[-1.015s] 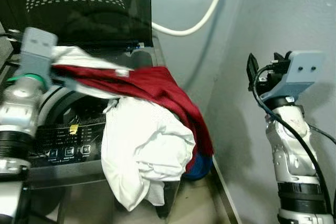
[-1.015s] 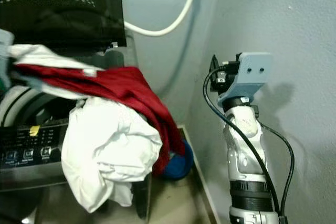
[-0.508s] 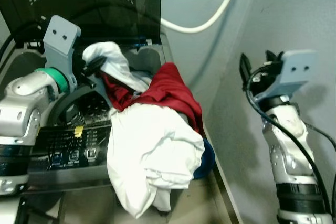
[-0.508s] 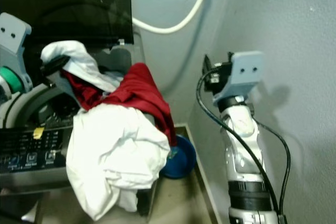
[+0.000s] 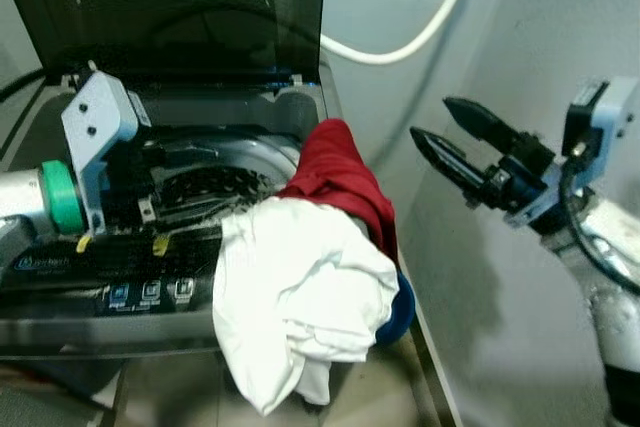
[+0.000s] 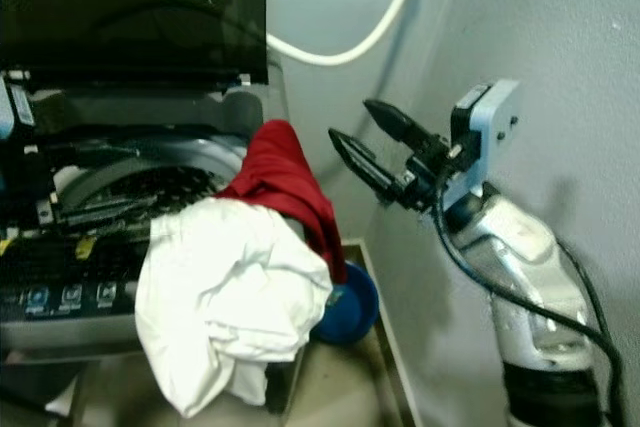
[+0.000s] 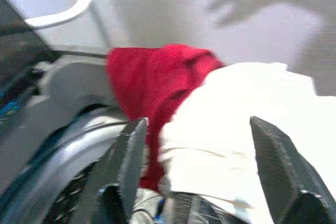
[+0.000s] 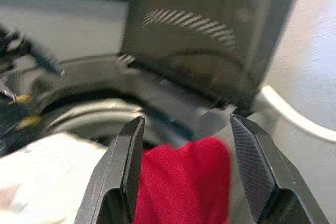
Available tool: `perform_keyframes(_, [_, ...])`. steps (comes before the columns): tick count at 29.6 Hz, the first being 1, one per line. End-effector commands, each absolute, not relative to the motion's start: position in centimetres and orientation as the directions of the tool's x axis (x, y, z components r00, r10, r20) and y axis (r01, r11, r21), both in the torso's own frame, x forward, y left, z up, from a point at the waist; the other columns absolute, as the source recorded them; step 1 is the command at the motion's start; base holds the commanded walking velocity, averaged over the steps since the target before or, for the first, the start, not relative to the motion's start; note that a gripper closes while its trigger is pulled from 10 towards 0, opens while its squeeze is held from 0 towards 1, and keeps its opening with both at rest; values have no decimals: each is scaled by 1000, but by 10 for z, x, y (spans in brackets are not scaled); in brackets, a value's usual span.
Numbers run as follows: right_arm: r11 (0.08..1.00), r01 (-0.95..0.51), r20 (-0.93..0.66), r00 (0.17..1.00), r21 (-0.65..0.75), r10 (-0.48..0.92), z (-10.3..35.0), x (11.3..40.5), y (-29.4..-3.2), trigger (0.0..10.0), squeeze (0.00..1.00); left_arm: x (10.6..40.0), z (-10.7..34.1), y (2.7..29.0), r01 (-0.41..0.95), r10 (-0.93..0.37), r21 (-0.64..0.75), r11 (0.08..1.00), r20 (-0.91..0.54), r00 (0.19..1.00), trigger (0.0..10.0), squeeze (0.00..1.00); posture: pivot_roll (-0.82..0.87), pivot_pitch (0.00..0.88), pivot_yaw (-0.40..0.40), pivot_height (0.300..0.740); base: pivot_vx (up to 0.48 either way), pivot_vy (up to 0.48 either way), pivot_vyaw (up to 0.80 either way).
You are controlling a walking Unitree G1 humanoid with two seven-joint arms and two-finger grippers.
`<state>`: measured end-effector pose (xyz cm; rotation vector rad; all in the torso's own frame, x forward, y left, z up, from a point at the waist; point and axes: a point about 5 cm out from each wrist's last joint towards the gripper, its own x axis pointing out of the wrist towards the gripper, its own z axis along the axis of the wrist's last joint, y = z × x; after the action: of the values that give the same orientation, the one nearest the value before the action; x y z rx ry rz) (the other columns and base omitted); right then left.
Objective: Clothes washing
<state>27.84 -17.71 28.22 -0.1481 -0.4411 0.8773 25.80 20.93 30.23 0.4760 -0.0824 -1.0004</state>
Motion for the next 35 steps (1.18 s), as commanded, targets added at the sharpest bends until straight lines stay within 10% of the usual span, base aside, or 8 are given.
perform_keyframes(1, [597, -736, 275, 530, -320, 802, 278, 275, -175, 10000, 0, 252, 298, 201, 837, -860, 398, 375, -187, 474, 10000, 1000, 60, 65, -12, 740, 0, 0, 0])
perform_keyframes(7, [568, -764, 263, 505, -306, 822, 278, 273, -172, 10000, 0, 261, 282, 174, 893, -902, 366, 261, -236, 361, 10000, 945, 57, 68, -13, 740, 0, 0, 0])
perform_keyframes(8, [566, -766, 269, 501, -304, 823, 280, 273, -172, 10000, 0, 266, 276, 171, 900, -903, 350, 258, -243, 354, 10000, 0, 57, 68, -13, 740, 0, 0, 0])
perform_keyframes(25, [574, -767, 294, 500, -286, 815, 282, 273, -168, 10000, 0, 313, 238, 158, 892, -845, 374, 253, -363, 392, 10000, 0, 32, 67, -2, 740, 0, 0, 0])
perform_keyframes(26, [577, -766, 295, 503, -283, 812, 282, 274, -168, 10000, 0, 313, 237, 158, 896, -849, 368, 248, -363, 384, 7961, 0, 32, 67, -2, 740, 0, 0, 0])
perform_keyframes(27, [577, -766, 295, 503, -283, 812, 282, 274, -168, 10000, 0, 313, 237, 158, 896, -849, 368, 248, -363, 384, 7961, 0, 32, 67, -2, 740, 0, 0, 0])
perform_keyframes(28, [580, -765, 296, 506, -280, 810, 282, 274, -168, 10000, 0, 314, 236, 158, 897, -850, 370, 243, -365, 380, 824, 0, 32, 67, -2, 740, 0, 0, 0])
perform_keyframes(35, [588, -760, 299, 513, -277, 804, 282, 277, -166, 10000, 0, 319, 240, 159, 878, -857, 398, 266, -320, 405, 0, 0, 37, 63, -4, 740, 0, 0, 0])
